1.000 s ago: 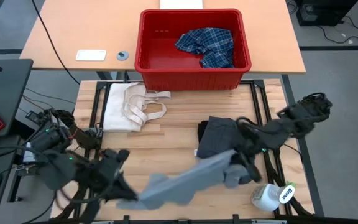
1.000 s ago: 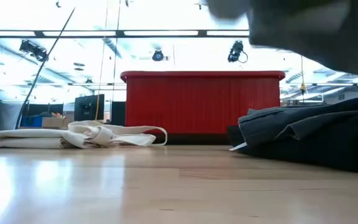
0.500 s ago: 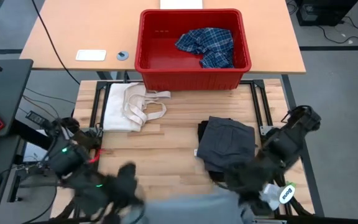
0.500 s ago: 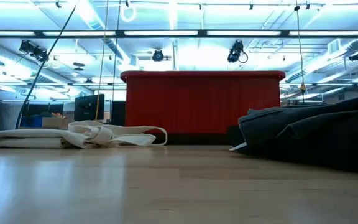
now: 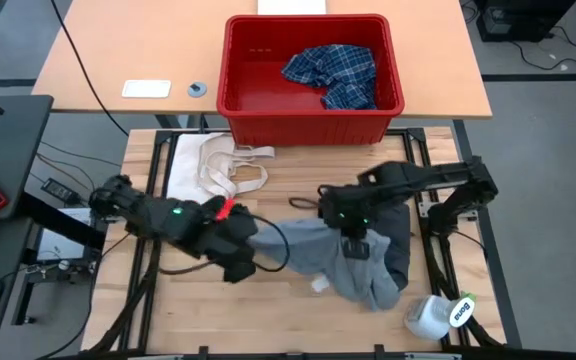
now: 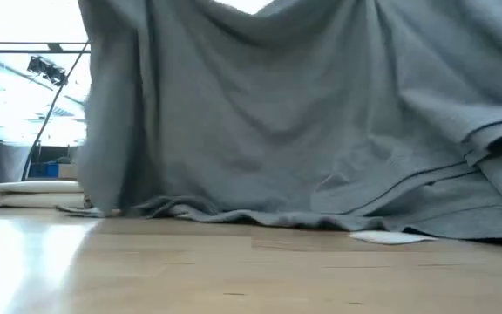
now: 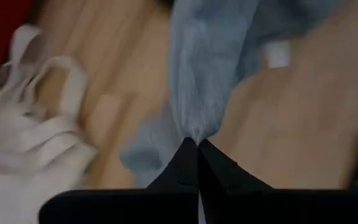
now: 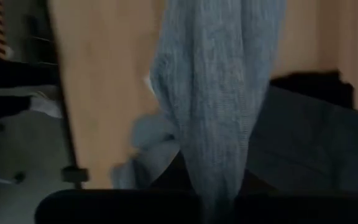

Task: Fold Laundry from Bin
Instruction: Fold the gray shirt

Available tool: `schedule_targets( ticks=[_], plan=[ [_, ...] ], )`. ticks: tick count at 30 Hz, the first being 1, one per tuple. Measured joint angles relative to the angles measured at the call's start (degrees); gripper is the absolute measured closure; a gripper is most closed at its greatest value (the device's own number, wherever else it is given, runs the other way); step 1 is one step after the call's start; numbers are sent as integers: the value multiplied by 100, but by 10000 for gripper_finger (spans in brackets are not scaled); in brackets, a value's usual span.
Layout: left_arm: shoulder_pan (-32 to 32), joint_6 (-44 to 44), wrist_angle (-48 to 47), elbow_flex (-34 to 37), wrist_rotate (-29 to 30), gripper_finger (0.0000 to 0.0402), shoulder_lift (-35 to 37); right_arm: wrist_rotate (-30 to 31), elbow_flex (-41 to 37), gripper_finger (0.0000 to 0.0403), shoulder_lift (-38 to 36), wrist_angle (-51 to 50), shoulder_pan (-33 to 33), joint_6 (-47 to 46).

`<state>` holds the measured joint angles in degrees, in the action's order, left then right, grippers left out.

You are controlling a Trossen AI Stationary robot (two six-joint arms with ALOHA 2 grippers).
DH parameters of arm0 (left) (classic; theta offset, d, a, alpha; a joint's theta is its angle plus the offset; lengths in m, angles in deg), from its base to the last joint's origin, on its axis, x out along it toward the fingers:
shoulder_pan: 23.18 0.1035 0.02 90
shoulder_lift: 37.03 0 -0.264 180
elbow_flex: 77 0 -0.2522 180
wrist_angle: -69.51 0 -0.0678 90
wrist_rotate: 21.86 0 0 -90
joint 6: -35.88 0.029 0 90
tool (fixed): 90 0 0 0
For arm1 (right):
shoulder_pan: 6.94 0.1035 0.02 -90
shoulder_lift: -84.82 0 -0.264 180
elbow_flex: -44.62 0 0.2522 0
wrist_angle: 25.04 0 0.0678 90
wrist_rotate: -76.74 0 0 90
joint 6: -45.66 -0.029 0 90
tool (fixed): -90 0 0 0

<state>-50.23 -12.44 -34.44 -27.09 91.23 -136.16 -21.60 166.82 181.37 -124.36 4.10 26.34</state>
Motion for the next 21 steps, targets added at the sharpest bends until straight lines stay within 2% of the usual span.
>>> schedule_targets(
  ticks=[5, 9, 12, 17, 21],
  plan=[
    [511, 624, 62, 866, 295, 401, 42, 12, -610, 392, -1, -13, -660, 382],
    [882, 1255, 517, 1145, 140, 401, 101, -139, -940, 391, -4, -165, -1106, 579],
    [1052, 1729, 764, 953, -478, 401, 218, -643, -944, 390, -26, -252, -1302, 594],
    [1040, 2251, 494, 245, -1139, 401, 562, -1151, -588, 390, -200, -187, -1209, 558],
    [1103, 2302, 36, -301, -1672, 401, 908, -1683, -282, 390, -208, 487, -1029, 469]
  ],
)
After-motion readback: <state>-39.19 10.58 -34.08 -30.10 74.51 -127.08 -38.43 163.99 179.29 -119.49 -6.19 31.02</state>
